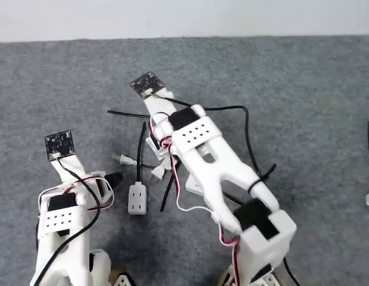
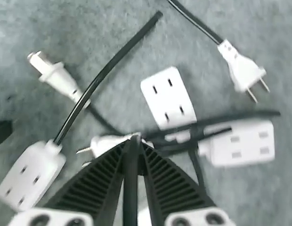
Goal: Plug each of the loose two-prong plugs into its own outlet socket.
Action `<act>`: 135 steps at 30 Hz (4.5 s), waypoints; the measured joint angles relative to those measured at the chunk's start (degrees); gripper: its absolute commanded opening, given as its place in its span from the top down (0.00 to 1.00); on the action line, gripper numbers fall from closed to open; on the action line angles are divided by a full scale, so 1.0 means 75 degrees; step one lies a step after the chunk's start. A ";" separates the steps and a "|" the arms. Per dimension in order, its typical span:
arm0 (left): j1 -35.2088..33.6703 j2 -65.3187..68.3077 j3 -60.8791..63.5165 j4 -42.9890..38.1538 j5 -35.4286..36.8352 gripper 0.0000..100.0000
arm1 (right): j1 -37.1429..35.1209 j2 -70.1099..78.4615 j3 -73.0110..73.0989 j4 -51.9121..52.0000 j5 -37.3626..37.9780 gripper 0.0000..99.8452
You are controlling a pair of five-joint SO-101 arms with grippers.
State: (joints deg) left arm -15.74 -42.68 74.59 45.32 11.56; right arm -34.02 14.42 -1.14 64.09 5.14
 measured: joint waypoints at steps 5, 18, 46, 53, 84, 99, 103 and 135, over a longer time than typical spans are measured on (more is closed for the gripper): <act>0.0000 0.0000 0.0000 0.0000 0.0000 0.66 | 0.0000 0.0422 0.0000 -0.0715 0.0188 0.86; 0.0000 0.0000 0.0000 0.0000 0.0000 0.66 | -0.0012 0.0422 0.0258 -0.0938 0.0188 0.90; 0.0000 0.0000 0.0000 0.0000 0.0000 0.66 | -0.0211 -0.0586 0.1125 -0.0633 -0.2848 0.99; 0.0258 0.0000 0.0000 0.0082 -0.0270 0.66 | -0.0129 -0.1993 0.2825 -0.1067 -0.4161 0.99; 0.2895 0.2251 -0.0422 0.0023 0.0399 0.96 | 0.0809 -0.3505 0.4044 -0.1383 -0.3985 0.99; 0.3376 0.3352 -0.1899 0.0117 0.2731 0.99 | 0.0809 -0.3505 0.4044 -0.1360 -0.3692 0.99; 0.3516 0.4525 -0.2602 0.0281 0.3071 0.99 | 0.0821 -0.3505 0.4044 -0.1266 -0.3692 0.99; 0.1442 -0.0199 -0.0668 0.1395 0.1278 0.49 | -0.0504 -0.3985 0.4829 -0.2930 -0.3681 0.99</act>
State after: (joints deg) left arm -4.92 -44.18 69.58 55.78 21.14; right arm -37.80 -15.47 35.08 42.11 -22.46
